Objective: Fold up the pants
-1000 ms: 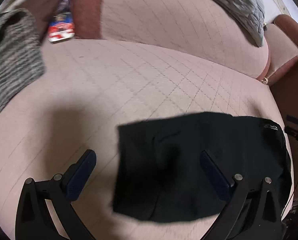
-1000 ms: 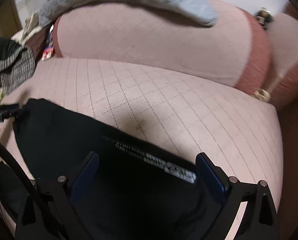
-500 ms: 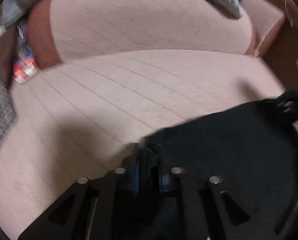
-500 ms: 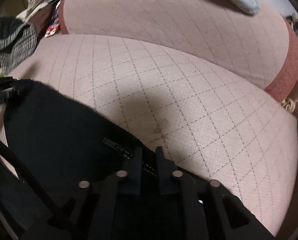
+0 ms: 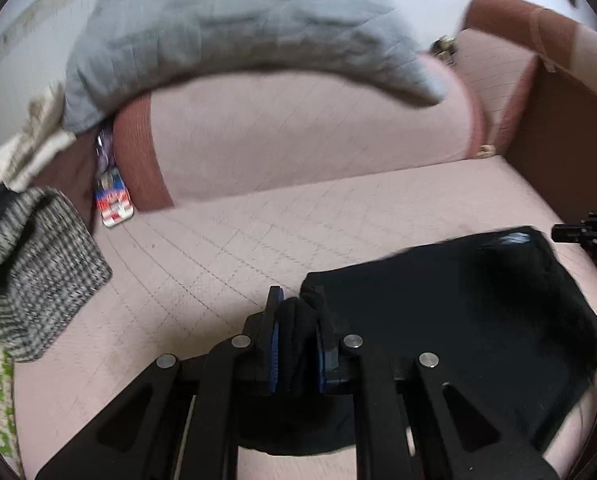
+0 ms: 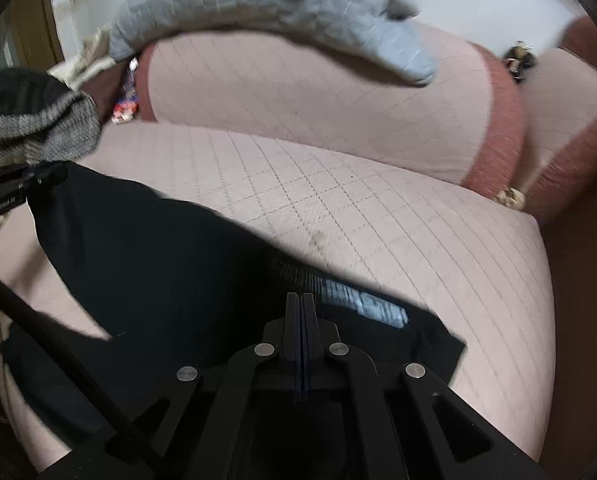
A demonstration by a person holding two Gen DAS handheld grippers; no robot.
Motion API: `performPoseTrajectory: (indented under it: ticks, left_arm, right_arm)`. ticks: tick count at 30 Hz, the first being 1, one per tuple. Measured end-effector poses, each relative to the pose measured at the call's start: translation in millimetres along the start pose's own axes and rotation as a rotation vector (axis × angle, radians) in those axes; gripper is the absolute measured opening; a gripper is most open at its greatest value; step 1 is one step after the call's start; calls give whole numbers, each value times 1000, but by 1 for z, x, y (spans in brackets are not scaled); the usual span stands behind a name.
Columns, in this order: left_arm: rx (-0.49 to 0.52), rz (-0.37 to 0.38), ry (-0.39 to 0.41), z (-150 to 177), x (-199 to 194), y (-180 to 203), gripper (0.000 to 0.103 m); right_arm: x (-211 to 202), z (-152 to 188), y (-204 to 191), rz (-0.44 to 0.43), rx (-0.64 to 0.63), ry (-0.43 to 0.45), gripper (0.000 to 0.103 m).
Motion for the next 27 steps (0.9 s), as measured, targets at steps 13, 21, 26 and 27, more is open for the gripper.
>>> performPoseTrajectory:
  ticks: [13, 21, 26, 27]
  left_arm:
    - [262, -38, 145, 93, -148, 113, 13]
    - [246, 8, 174, 118, -165, 137, 13]
    - [234, 14, 188, 118, -169, 131, 13]
    - [239, 11, 191, 118, -169, 128, 13]
  right_arm:
    - [-58, 75, 10, -41, 338, 16, 78]
    - [18, 11, 38, 7, 673, -84, 78]
    - [81, 7, 39, 133, 772, -251, 45]
    - [89, 11, 37, 161, 773, -306, 5]
Point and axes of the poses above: each gripper's, at about its wrist camera, not at the fingertips, and x roughly the way its jaws point, y to its right, z to its underside, the point moved 7 cm from there along x, roughly the way its jaws point, and after that the axes turned 6 degrees about y, right-handed, at the moved point
